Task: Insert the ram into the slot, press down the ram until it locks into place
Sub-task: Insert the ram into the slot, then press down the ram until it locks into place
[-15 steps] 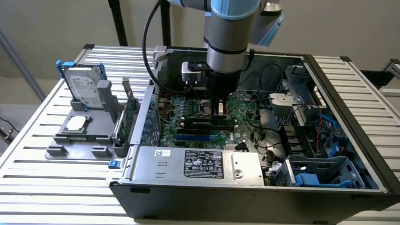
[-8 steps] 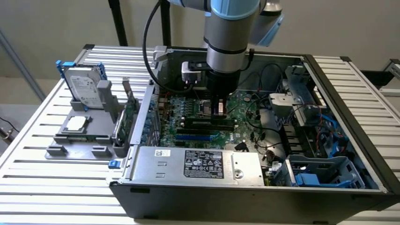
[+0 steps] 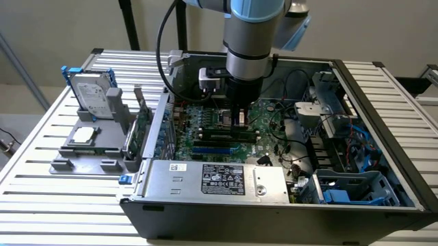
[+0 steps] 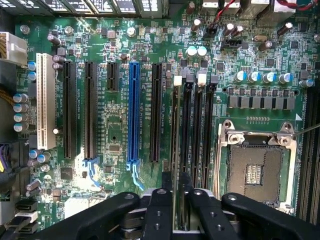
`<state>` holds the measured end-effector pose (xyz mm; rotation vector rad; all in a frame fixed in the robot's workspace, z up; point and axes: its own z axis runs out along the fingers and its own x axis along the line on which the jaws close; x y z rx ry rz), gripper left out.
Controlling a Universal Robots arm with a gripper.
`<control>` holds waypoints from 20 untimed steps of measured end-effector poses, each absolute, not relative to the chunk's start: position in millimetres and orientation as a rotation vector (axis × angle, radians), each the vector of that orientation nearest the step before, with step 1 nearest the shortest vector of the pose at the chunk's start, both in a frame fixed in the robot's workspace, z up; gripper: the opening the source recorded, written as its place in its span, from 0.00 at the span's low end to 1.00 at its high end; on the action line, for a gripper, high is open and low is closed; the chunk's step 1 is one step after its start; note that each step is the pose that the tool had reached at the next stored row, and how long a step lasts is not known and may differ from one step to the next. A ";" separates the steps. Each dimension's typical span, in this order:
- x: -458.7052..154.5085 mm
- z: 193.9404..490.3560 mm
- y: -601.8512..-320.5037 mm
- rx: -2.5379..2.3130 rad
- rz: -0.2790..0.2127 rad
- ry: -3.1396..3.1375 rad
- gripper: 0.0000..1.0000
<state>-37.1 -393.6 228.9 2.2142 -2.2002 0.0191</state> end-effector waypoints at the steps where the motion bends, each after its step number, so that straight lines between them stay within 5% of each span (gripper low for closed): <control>1: -37.1 232.4 -393.6 2.214 0.018 -2.200 0.21; 7: -37.3 245.5 -393.6 2.209 0.008 -2.195 0.21; 11: -38.4 246.3 -393.6 2.208 0.003 -2.193 0.11; 20: -39.0 246.5 -393.6 2.207 0.003 -2.193 0.11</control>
